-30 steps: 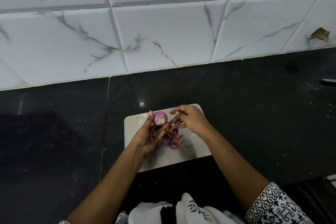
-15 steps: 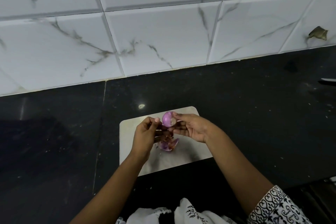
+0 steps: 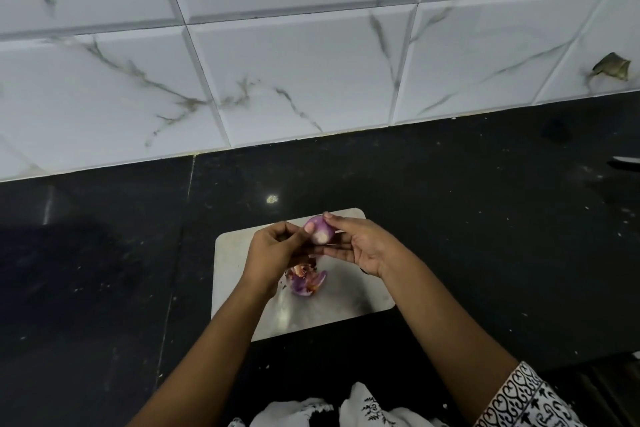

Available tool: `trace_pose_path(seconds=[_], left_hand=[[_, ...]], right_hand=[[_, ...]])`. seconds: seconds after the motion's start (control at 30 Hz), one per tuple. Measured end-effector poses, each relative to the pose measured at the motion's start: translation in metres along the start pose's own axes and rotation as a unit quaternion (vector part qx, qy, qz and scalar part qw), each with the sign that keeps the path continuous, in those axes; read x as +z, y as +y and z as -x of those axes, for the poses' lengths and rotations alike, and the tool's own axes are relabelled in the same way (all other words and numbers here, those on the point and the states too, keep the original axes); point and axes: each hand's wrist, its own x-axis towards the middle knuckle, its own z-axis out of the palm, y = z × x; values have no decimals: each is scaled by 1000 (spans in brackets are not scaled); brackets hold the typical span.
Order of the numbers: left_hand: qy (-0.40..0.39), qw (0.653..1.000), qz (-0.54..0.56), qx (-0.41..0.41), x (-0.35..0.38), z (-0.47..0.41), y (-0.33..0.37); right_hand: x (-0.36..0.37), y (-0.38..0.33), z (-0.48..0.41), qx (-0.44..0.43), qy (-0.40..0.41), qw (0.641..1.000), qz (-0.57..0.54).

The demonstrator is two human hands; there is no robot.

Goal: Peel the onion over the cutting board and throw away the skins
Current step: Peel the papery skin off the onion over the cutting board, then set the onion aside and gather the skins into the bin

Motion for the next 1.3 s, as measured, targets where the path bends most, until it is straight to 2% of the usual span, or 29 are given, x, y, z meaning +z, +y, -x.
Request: trace_pose_path(seconds=[0.2, 0.3, 0.4, 0.5, 0.53, 0.6, 0.67, 0.77, 0.93, 1.13, 1.23, 1.27, 1.3], left_hand=[[2, 997, 83, -7, -2, 0, -6], [25, 996, 88, 2, -2, -3, -11], [51, 997, 48, 20, -1, -6, -15], [87, 988, -102, 73, -6, -9, -20], [99, 974, -180, 96, -10, -10, -25], [104, 935, -313, 127, -20, -13, -40], [99, 904, -394, 132, -31, -15, -59], [104, 886, -432, 134, -40, -20, -80], [140, 894, -399, 147, -43, -24, -86], [140, 888, -414, 141, -46, -25, -89], [137, 889, -415, 138, -45, -25, -88], [138, 889, -414, 140, -46, -25, -89], [138, 889, -413, 142, -45, -25, -89]], right_hand=[[-4, -2, -2, 32, -15, 998, -46], [-2, -1, -3, 31, -30, 996, -83], [-3, 0, -2, 5, -29, 997, -75], [-15, 2, -3, -91, 46, 994, 35], [-23, 3, -2, -128, 96, 981, 105], [-43, 6, -1, -186, 191, 933, 240], [-66, 12, 0, -212, 254, 892, 309], [-97, 22, -1, -211, 315, 862, 335], [-131, 26, 0, -211, 397, 823, 347], [-145, 27, -2, -169, 390, 821, 382], [-115, 27, 5, -249, 398, 768, 435], [-99, 27, 5, -288, 371, 754, 459], [-82, 26, 3, -306, 313, 759, 482]])
